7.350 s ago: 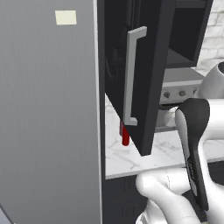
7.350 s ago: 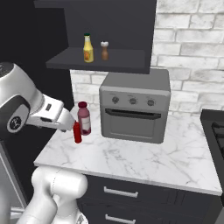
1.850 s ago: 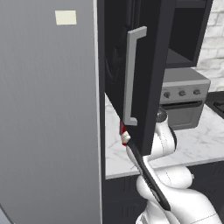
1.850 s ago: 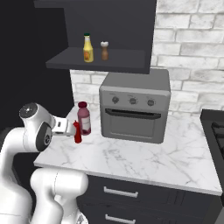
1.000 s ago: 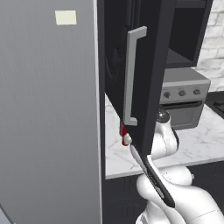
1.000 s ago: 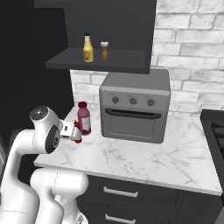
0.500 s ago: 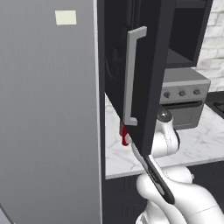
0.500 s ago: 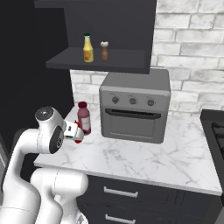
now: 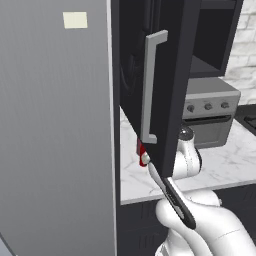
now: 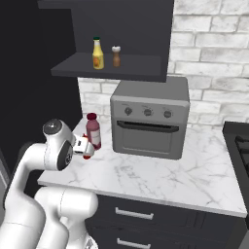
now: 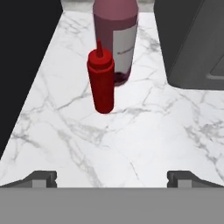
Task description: There are various items on the counter. Only move the condiments/shakers into the cabinet.
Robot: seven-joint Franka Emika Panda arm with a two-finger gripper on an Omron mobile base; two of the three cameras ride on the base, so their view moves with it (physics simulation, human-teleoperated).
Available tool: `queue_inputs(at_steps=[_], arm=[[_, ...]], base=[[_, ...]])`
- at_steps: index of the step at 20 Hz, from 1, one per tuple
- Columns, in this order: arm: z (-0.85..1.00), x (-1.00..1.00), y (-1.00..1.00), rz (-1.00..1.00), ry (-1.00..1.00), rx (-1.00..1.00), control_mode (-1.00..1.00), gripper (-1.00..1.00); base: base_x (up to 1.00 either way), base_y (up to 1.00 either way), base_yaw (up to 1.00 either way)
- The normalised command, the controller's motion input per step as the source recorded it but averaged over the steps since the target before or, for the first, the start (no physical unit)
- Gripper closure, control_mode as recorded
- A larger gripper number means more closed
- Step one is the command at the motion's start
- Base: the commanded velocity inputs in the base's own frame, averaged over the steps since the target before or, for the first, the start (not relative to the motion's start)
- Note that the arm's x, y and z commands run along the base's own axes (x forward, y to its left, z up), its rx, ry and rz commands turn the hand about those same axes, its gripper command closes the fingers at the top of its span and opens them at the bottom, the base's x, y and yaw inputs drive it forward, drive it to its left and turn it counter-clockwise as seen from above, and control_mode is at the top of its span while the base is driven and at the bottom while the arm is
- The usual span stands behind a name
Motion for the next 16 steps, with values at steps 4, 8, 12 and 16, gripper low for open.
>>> queue_inputs(at_steps=[4, 8, 12, 16], arm=[[-0.11, 0.18, 0.03, 0.00, 0.00, 0.00, -1.00, -1.00], [-0.14, 0.18, 0.02, 0.00, 0.00, 0.00, -1.00, -1.00], [-0.19, 0.18, 0.00, 0.00, 0.00, 0.00, -1.00, -1.00], [-0.19, 0.18, 0.01, 0.00, 0.00, 0.00, -1.00, -1.00]], base=[[0.00, 0.00, 0.00], [0.00, 0.00, 0.00], [0.00, 0.00, 0.00], [0.00, 0.00, 0.00]])
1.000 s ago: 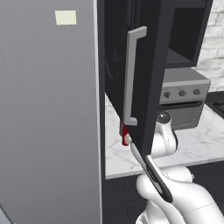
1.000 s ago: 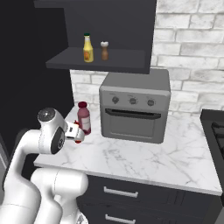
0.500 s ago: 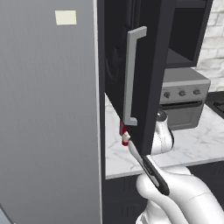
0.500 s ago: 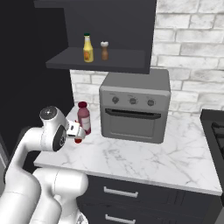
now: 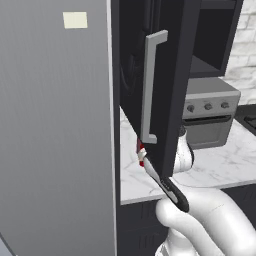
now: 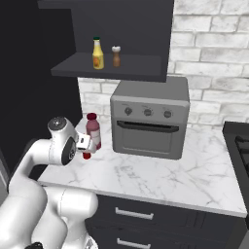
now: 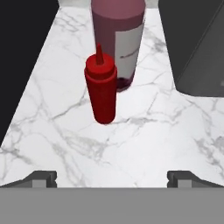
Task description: There are various items on the counter. Only move the condiments/shakers into the cabinet.
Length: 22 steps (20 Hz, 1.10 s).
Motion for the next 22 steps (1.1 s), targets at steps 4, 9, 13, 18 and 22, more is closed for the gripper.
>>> queue_inputs(at_steps=[4, 9, 13, 18, 22], arm=[[-0.20, 0.15, 0.06, 0.00, 0.00, 0.01, -1.00, -1.00], [-0.20, 0.16, 0.12, 0.00, 0.00, 0.00, -1.00, -1.00], [-0.23, 0.14, 0.16, 0.00, 0.00, 0.00, -1.00, -1.00], [-0.16, 0.17, 0.01, 0.00, -0.02, -0.02, -1.00, -1.00], [-0.12, 0.14, 0.00, 0.00, -0.03, -0.02, -1.00, -1.00]], base=[[0.00, 0.00, 0.00], [0.00, 0.00, 0.00], [0.00, 0.00, 0.00], [0.00, 0.00, 0.00], [0.00, 0.00, 0.00]])
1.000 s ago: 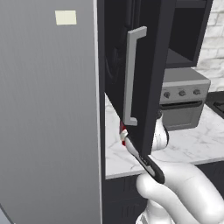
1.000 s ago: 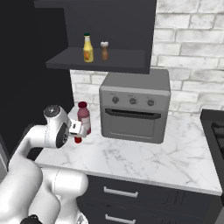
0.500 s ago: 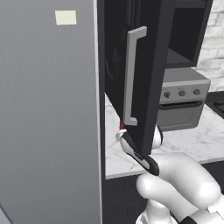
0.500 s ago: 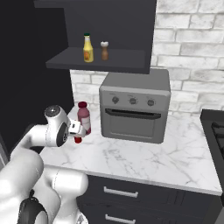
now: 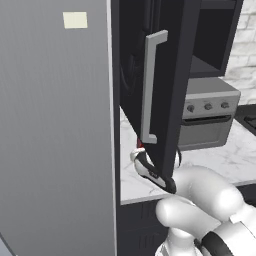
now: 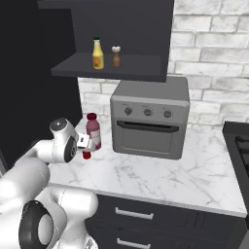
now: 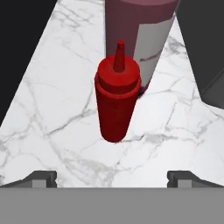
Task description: There are various items on the counter. Only move the condiments/shakers into the cabinet.
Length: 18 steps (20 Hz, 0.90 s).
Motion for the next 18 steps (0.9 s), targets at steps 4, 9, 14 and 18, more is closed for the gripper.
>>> queue_inputs(at_steps=[4, 9, 14, 18], arm=[[-0.09, 0.15, 0.00, 0.00, -0.02, -0.01, -1.00, -1.00], [-0.07, 0.13, 0.00, 0.00, -0.02, 0.00, -1.00, -1.00], [-0.04, 0.03, 0.00, 0.00, -0.01, 0.00, -1.00, -1.00], [-0.03, 0.01, 0.00, 0.00, -0.02, 0.00, -1.00, -1.00]], base=[[0.00, 0.00, 0.00], [0.00, 0.00, 0.00], [0.00, 0.00, 0.00], [0.00, 0.00, 0.00]])
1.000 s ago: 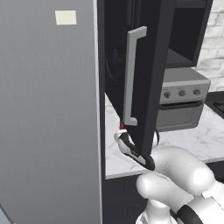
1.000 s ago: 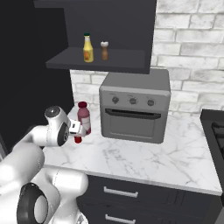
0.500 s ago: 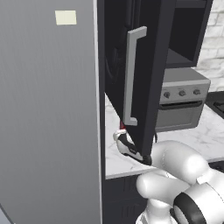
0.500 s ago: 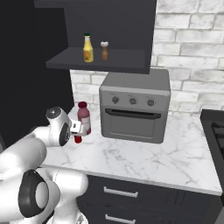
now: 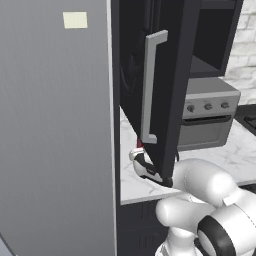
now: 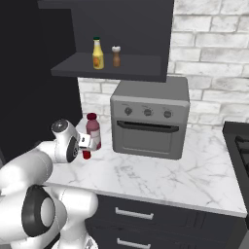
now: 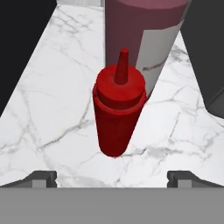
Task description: There are various items on the counter. Only move the condiments/shakers into the cabinet.
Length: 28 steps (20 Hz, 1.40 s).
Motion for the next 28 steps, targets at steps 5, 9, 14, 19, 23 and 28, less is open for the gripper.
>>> queue_inputs(at_steps=[5, 9, 14, 19, 23, 28], arm=[[-0.03, 0.06, 0.00, 0.00, -0.03, 0.00, -1.00, -1.00], [-0.06, 0.14, 0.00, 0.00, -0.01, 0.00, -1.00, -1.00], [-0.13, 0.13, 0.00, 0.00, -0.03, 0.00, -1.00, -1.00], [-0.11, 0.14, 0.00, 0.00, -0.04, 0.00, -1.00, -1.00], [-0.09, 0.15, 0.00, 0.00, -0.02, 0.00, -1.00, -1.00], [-0.06, 0.15, 0.00, 0.00, -0.01, 0.00, -1.00, -1.00]], base=[[0.00, 0.00, 0.00], [0.00, 0.00, 0.00], [0.00, 0.00, 0.00], [0.00, 0.00, 0.00], [0.00, 0.00, 0.00], [0.00, 0.00, 0.00]])
